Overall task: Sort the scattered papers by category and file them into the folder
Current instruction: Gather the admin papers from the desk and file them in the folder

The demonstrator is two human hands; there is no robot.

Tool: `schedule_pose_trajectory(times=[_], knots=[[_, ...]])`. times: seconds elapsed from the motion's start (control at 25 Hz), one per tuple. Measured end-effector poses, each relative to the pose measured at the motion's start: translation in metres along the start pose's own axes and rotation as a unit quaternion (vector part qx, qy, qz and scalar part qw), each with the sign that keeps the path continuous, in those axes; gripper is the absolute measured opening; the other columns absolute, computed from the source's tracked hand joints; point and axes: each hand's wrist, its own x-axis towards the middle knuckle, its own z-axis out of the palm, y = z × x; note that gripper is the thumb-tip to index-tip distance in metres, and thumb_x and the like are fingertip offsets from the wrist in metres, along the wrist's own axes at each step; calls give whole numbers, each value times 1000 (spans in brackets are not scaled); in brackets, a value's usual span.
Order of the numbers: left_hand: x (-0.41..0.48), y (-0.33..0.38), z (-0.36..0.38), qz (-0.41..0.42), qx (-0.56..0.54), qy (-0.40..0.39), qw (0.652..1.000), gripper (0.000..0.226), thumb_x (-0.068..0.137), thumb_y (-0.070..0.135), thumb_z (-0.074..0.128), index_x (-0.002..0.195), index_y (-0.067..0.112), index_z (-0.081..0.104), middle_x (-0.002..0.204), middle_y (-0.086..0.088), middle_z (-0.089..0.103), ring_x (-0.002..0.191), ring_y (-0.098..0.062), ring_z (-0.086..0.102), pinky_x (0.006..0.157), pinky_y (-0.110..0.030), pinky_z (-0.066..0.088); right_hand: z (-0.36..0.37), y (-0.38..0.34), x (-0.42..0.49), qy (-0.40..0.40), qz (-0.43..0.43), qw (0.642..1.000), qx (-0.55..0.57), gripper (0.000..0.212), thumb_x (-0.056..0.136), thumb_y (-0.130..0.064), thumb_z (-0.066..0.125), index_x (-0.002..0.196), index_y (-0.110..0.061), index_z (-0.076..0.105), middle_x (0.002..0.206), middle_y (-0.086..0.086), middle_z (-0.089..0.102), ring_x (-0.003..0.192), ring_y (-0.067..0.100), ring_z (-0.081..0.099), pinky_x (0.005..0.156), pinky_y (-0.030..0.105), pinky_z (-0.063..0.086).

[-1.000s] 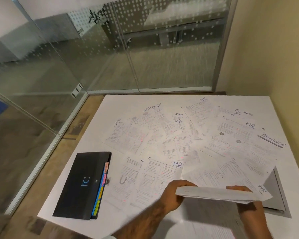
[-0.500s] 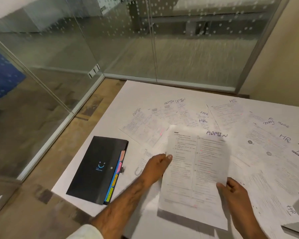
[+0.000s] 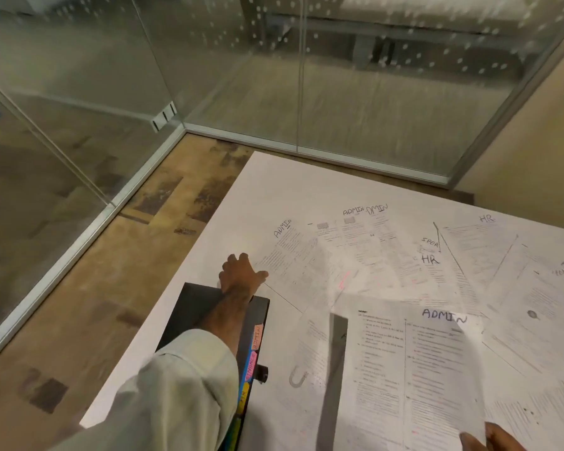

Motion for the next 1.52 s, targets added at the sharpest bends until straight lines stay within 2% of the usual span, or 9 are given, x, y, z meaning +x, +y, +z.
schedule_pose_trajectory(times=[0.12, 0.28, 0.36, 0.6, 0.72, 1.04, 1.2, 1.36, 1.52], knots=[[32, 8, 0, -14, -16, -14, 1000, 76, 78, 58, 76, 134, 13, 49, 134, -14, 52, 124, -32, 53, 99, -44, 51, 13, 6, 6, 14, 3, 1000, -24, 40, 84, 13, 72, 62, -20, 77, 71, -17, 75, 86, 1, 69, 70, -8, 39], [48, 17, 9, -19, 35, -29, 999, 79, 72, 59, 81, 127, 13, 49, 129, -15, 51, 119, -30, 55, 95, -41, 54, 26, 2, 5, 27, 15, 999, 13, 31, 86, 3, 75, 70, -22, 80, 74, 4, 78, 83, 28, 73, 70, 13, 53], [51, 18, 11, -15, 72, -35, 997, 82, 72, 59, 81, 129, 13, 46, 130, -16, 50, 120, -30, 55, 97, -39, 54, 28, -2, 3, 39, 24, 999, 14, 27, 86, 5, 74, 71, -17, 79, 73, 8, 77, 85, 33, 73, 65, 10, 52], [52, 21, 6, 7, 12, -63, 998, 58, 86, 36, 75, 128, 9, 47, 129, -16, 61, 116, -33, 62, 94, -41, 53, 40, -18, -6, 42, 39, 998, 26, 16, 86, 11, 71, 75, 0, 75, 65, 16, 73, 74, 39, 70, 66, 26, 53], [39, 21, -1, 29, -63, -23, 997, 21, 97, 27, 61, 107, 10, 52, 119, -15, 67, 97, -31, 68, 79, -34, 53, 43, -26, -8, 85, 40, 993, 68, 11, 85, 15, 70, 78, 6, 72, 66, 21, 72, 68, 34, 65, 55, 11, 50], [33, 38, -99, 131, -281, 146, 940, 11, 100, 16, 59, 104, 13, 69, 104, -7, 73, 85, -26, 71, 72, -29, 55, 26, -27, -4, 185, 119, 971, 92, 25, 86, 2, 74, 69, -15, 74, 63, 2, 73, 77, 33, 67, 53, 5, 44], [35, 35, -198, 158, -344, 46, 924, 12, 97, 11, 63, 107, 13, 69, 89, -11, 71, 61, -23, 65, 44, -16, 51, 4, -42, 3, 213, 89, 968, 101, 19, 90, -5, 71, 74, -14, 71, 69, 10, 72, 69, 30, 60, 65, 31, 46], [15, 21, -234, 139, -446, -124, 875, 13, 96, 10, 66, 108, 8, 69, 99, -19, 74, 67, -19, 73, 54, -25, 61, 7, -66, 1, 182, 41, 973, 135, 16, 94, -6, 66, 84, -15, 73, 73, -3, 76, 77, 30, 69, 70, 36, 49], [-29, 28, -191, 122, -401, -248, 874, 15, 94, 14, 68, 107, 9, 72, 102, -13, 79, 75, -16, 77, 57, -26, 59, 36, -73, -4, 95, 42, 975, 198, 20, 94, 1, 63, 81, -10, 74, 79, 10, 78, 73, 30, 71, 74, 38, 52]])
